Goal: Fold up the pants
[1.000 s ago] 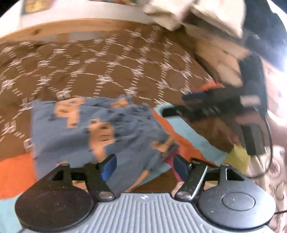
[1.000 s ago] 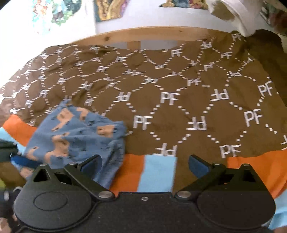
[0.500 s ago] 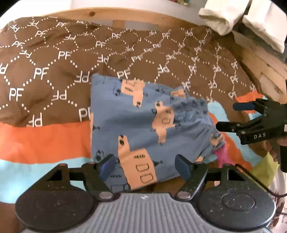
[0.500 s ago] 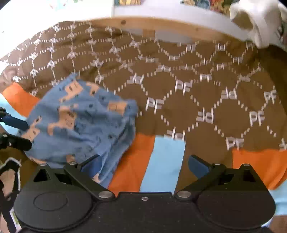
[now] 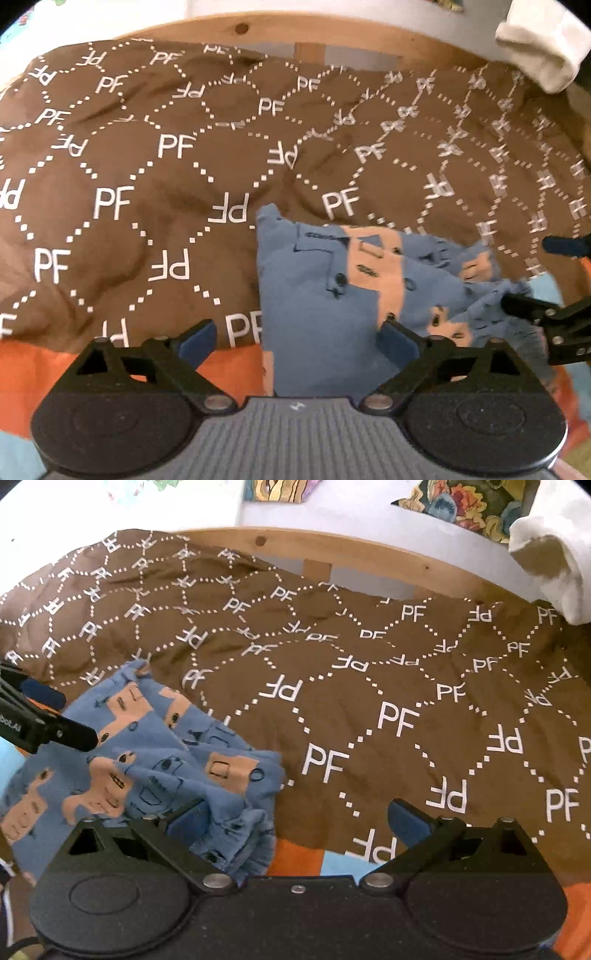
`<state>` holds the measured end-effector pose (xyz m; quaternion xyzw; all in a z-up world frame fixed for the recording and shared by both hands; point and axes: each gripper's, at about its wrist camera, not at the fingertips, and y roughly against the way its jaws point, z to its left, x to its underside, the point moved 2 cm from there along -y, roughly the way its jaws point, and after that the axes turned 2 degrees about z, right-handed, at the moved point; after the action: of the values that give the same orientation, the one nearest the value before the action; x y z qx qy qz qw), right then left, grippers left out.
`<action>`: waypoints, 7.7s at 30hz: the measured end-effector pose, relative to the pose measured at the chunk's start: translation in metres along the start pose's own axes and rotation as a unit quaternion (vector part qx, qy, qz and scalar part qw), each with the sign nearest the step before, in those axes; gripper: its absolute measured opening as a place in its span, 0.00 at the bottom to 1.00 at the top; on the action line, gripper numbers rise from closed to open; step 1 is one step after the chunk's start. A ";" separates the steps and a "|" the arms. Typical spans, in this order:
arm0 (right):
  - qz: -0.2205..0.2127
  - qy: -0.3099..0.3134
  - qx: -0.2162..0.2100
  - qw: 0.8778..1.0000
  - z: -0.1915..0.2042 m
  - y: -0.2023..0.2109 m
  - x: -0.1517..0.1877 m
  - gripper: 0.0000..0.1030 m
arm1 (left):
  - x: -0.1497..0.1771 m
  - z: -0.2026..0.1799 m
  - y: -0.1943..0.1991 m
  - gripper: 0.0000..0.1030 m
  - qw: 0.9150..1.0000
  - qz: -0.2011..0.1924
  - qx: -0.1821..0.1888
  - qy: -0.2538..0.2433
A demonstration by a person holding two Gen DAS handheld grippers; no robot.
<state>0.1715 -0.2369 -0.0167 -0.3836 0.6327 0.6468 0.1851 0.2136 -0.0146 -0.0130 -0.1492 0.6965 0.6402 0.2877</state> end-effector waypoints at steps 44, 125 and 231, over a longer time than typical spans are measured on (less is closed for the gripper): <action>-0.004 -0.038 -0.087 0.995 0.008 0.051 0.037 0.99 | 0.055 0.010 0.037 1.00 0.994 0.037 0.053 0.088; 0.112 -0.164 -0.238 0.951 -0.035 -0.041 -0.034 0.15 | 0.077 0.030 0.035 0.76 0.954 0.093 0.197 0.205; -0.095 -0.040 0.000 0.995 -0.060 -0.007 -0.098 0.99 | -0.030 0.017 0.027 0.92 0.991 -0.080 0.072 0.077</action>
<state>0.2551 -0.2693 0.0557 -0.4154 0.5854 0.6413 0.2710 0.2253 0.0010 0.0260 -0.2325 0.7469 0.5496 0.2933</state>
